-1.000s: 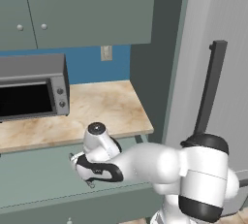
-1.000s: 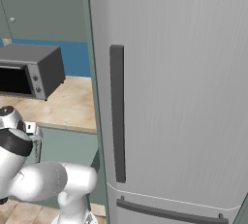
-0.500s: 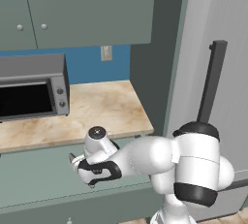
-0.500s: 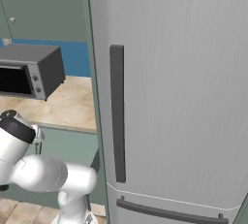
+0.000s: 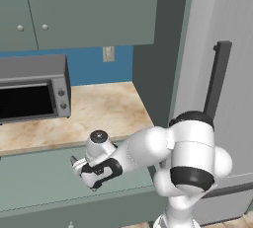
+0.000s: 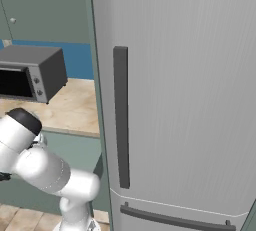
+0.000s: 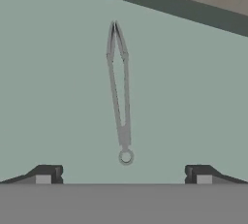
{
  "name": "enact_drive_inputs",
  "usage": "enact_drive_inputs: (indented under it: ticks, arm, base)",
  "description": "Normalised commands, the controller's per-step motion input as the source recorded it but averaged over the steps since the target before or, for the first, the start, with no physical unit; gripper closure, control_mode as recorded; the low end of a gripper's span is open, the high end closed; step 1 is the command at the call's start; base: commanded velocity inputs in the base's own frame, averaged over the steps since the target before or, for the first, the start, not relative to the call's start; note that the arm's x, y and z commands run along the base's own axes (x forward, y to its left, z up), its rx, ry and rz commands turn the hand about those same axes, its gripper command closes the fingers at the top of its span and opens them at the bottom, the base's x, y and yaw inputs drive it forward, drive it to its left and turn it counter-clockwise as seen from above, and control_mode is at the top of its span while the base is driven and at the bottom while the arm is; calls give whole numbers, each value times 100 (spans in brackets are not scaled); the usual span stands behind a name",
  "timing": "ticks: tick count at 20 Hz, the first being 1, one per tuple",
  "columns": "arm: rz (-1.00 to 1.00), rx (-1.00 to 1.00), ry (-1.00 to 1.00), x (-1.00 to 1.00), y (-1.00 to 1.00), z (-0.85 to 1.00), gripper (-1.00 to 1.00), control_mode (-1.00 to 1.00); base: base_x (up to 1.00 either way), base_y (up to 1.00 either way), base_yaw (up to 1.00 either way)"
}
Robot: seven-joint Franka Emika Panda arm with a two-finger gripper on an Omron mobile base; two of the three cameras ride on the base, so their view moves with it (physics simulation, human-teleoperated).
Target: Take the tongs from the drawer on the left and place them on the dining counter next to the tray containing the kebab skewer.
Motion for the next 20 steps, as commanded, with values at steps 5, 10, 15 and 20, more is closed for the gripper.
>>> enact_drive_inputs:
  ticks: [5,10,15,20]
  arm:
    - [0,0,0,9,3,-20,-100,-100]
    - [0,0,0,1,12,-20,-100,-100]
    - [0,-1,0,8,13,-13,-100,-100]
    - [0,-6,2,7,2,-17,-100,-100]
  base:
    - [0,0,0]
    - [0,0,0]
    - [0,0,0]
    - [0,0,0]
